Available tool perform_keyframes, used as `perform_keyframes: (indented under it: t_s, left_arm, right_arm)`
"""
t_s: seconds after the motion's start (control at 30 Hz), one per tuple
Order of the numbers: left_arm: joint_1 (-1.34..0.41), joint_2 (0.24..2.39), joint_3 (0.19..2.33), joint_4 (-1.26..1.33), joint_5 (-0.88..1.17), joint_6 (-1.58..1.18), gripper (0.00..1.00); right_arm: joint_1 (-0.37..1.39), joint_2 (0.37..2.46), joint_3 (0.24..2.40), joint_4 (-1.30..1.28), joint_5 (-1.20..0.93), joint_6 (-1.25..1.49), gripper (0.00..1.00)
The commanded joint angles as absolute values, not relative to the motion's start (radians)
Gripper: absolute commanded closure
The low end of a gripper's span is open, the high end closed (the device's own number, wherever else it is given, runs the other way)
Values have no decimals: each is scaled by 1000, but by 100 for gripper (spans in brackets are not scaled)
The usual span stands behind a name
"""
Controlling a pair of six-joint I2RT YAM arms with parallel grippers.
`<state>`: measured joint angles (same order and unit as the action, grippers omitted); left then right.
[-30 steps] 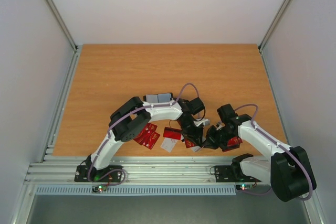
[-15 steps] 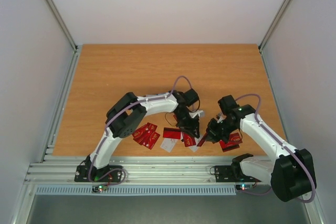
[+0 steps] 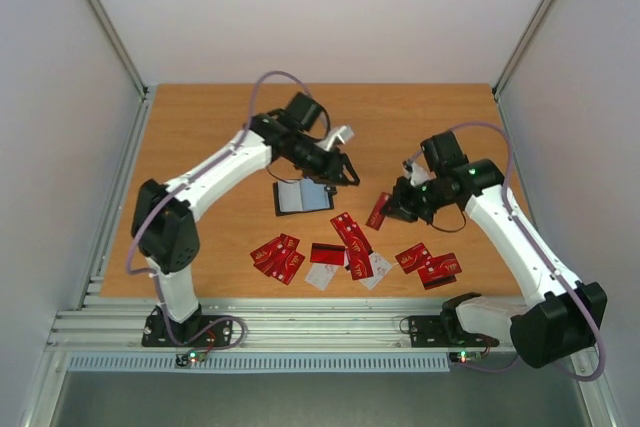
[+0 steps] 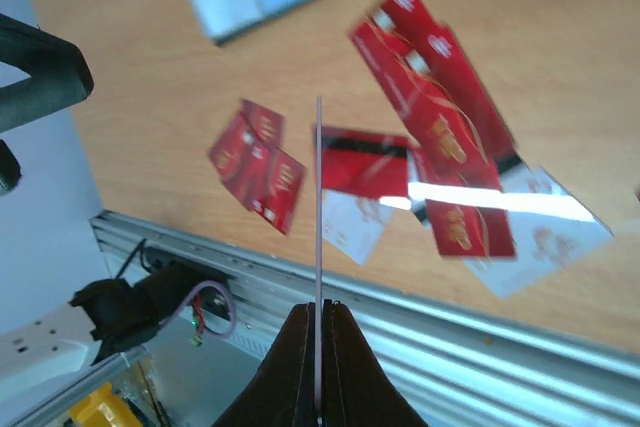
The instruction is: Put the credit cards into the card holder
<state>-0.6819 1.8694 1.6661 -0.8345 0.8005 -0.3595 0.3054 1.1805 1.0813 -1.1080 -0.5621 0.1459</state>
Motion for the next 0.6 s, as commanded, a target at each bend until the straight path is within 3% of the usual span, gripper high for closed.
perform_keyframes:
  t_s: [0.0, 0.27, 0.57]
  left_arm:
    - [-598, 1760, 1651, -862, 840, -326, 58]
    - [-476, 1494, 1468, -634, 983, -435, 46]
    - [-404, 1339, 1364, -439, 1100, -573, 41]
  right_arm:
    - [298, 1238, 1197, -984, -675, 21, 99]
    - [298, 1335, 1326, -751, -990, -22, 99]
    - [298, 1385, 1381, -586, -1235, -7, 99]
